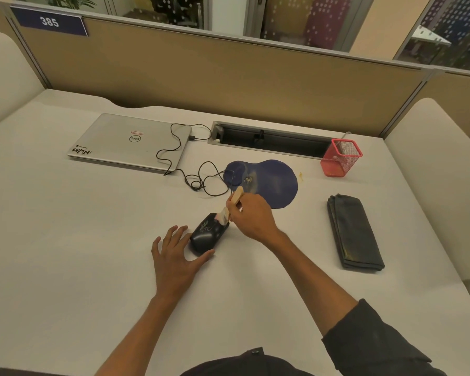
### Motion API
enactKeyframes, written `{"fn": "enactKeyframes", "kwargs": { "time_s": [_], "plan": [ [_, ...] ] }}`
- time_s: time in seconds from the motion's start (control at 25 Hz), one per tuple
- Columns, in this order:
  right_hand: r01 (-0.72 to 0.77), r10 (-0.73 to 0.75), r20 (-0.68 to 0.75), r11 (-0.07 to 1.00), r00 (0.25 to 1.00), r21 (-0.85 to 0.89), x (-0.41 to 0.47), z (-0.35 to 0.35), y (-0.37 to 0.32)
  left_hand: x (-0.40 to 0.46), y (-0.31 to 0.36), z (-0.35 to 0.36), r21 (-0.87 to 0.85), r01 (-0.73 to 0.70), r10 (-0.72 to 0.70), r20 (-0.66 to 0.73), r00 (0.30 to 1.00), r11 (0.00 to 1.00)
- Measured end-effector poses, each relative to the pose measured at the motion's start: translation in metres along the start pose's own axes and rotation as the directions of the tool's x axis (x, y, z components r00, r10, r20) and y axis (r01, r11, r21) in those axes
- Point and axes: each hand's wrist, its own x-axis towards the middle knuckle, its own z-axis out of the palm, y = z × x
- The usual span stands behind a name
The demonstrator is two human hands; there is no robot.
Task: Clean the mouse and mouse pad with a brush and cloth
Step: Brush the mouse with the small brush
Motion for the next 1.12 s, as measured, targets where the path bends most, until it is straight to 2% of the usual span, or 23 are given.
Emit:
{"fn": "enactKeyframes", "kwargs": {
  "time_s": [0.2, 0.4, 0.48, 0.64, 0.72, 0.92, 1.12],
  "plan": [
    [0.127, -0.127, -0.011, 0.992, 0.992, -0.001, 0.007, -0.013, -0.003, -0.001, 0.001, -0.001, -0.007, -0.003, 0.003, 0.003, 1.0, 1.0],
    [0.243, -0.231, 0.128, 0.966, 0.964, -0.087, 0.001, -0.015, -0.001, -0.001, 0.002, -0.001, 0.007, -0.009, 0.009, -0.003, 1.0, 1.0],
    [0.251, -0.228, 0.163, 0.959, 0.96, -0.135, 0.004, -0.02, 0.002, -0.001, 0.002, -0.002, 0.018, -0.018, 0.018, -0.007, 1.0, 1.0],
    [0.243, -0.24, 0.065, 0.969, 0.969, -0.039, 0.006, -0.022, -0.003, -0.001, 0.001, 0.0, 0.014, -0.021, 0.021, -0.007, 1.0, 1.0],
    [0.27, -0.265, 0.11, 0.962, 0.958, -0.041, 0.002, -0.017, -0.003, -0.001, 0.001, 0.0, 0.016, -0.018, 0.018, -0.013, 1.0, 1.0],
    [0.205, -0.193, 0.14, 0.976, 0.971, -0.073, 0.004, -0.019, 0.012, -0.001, 0.0, 0.0, 0.01, -0.021, 0.021, -0.01, 1.0, 1.0],
    [0.266, -0.265, 0.103, 0.964, 0.959, 0.004, 0.001, -0.013, 0.004, -0.001, 0.0, 0.001, 0.004, -0.025, 0.025, -0.016, 1.0, 1.0]
  ]
}}
